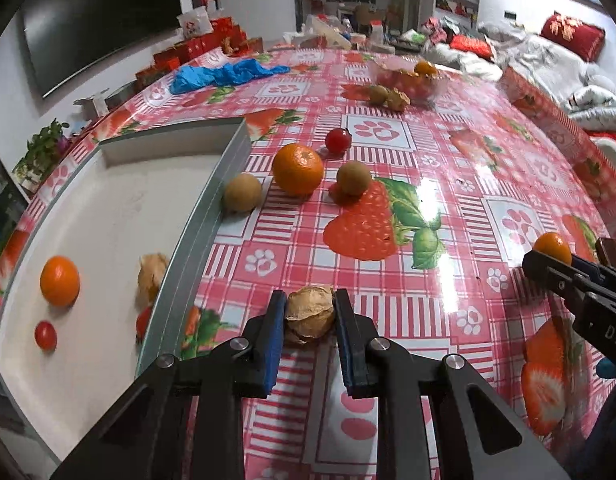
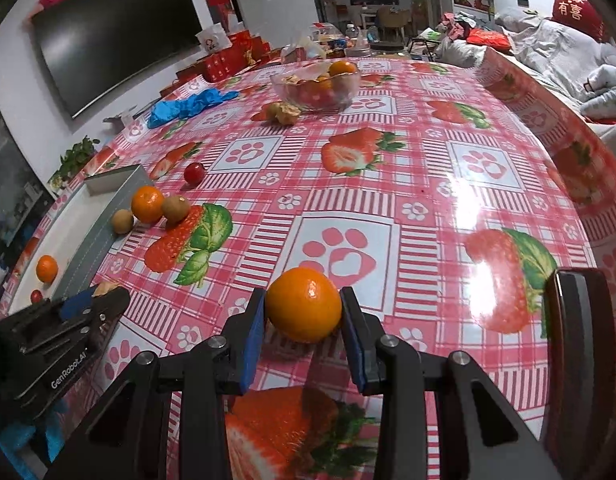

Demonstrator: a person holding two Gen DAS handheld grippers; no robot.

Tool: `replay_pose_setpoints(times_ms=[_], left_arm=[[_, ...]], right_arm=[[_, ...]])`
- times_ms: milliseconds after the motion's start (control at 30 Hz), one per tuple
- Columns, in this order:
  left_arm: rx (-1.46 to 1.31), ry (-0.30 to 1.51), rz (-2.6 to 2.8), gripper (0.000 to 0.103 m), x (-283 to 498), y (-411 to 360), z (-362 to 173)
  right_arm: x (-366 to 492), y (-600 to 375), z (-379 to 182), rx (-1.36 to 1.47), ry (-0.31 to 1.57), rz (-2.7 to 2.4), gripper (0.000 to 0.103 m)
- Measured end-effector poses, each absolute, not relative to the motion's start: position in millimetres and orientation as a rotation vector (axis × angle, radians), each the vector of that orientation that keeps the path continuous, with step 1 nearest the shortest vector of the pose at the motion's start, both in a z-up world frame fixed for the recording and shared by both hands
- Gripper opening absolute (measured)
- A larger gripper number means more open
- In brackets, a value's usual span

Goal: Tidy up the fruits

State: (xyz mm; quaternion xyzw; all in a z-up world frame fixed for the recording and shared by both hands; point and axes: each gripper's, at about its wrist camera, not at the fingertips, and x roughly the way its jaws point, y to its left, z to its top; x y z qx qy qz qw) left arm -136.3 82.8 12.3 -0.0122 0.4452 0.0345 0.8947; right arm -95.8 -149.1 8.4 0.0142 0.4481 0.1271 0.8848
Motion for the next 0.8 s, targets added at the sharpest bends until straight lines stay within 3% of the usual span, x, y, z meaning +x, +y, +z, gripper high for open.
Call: replay_pose_setpoints(times_ms=[800], left_arm=[[-0.053, 0.903, 0.069, 0.025, -146.3, 87.8, 10.4]], right_arm=[[-98.5, -150.2, 6.4, 0.014, 0.938, 0.228, 0.039]])
